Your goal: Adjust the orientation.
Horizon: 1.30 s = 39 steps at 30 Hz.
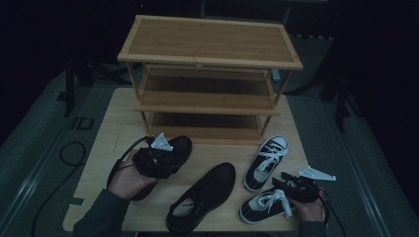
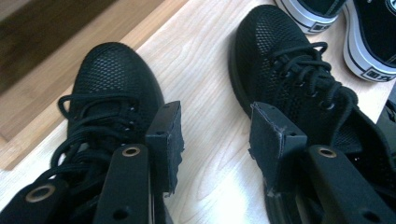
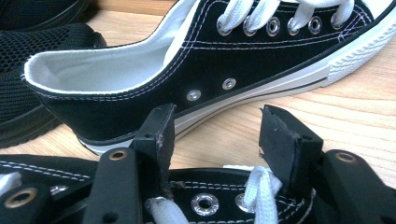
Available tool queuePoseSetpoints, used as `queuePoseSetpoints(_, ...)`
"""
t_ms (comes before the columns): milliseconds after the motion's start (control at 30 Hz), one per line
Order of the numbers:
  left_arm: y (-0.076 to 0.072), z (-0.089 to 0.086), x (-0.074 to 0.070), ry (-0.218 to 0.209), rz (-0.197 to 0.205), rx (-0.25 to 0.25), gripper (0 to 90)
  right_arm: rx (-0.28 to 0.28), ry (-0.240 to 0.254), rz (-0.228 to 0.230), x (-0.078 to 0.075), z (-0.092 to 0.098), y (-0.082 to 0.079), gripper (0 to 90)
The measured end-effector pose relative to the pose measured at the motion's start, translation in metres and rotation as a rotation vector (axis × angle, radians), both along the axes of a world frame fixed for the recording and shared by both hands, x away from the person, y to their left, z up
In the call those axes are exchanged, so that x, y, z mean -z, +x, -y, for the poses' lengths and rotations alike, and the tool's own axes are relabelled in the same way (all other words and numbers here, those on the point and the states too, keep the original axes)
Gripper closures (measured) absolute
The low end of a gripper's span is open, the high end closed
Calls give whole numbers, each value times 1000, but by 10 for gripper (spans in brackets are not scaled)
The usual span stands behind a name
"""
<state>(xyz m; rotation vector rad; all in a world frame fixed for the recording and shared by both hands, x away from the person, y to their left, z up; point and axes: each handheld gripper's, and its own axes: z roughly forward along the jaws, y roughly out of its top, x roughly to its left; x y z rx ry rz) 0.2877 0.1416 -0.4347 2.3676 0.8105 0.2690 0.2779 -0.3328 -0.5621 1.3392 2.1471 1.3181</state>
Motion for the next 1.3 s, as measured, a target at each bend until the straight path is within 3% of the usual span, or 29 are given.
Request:
queuePoseSetpoints(333, 0, 15, 4, 4, -14, 41, 545, -1, 0, 0, 0, 0, 0, 452)
queuePoseSetpoints(1300, -19, 49, 11, 17, -41, 148, 550, -1, -1, 0, 0, 0, 0, 452)
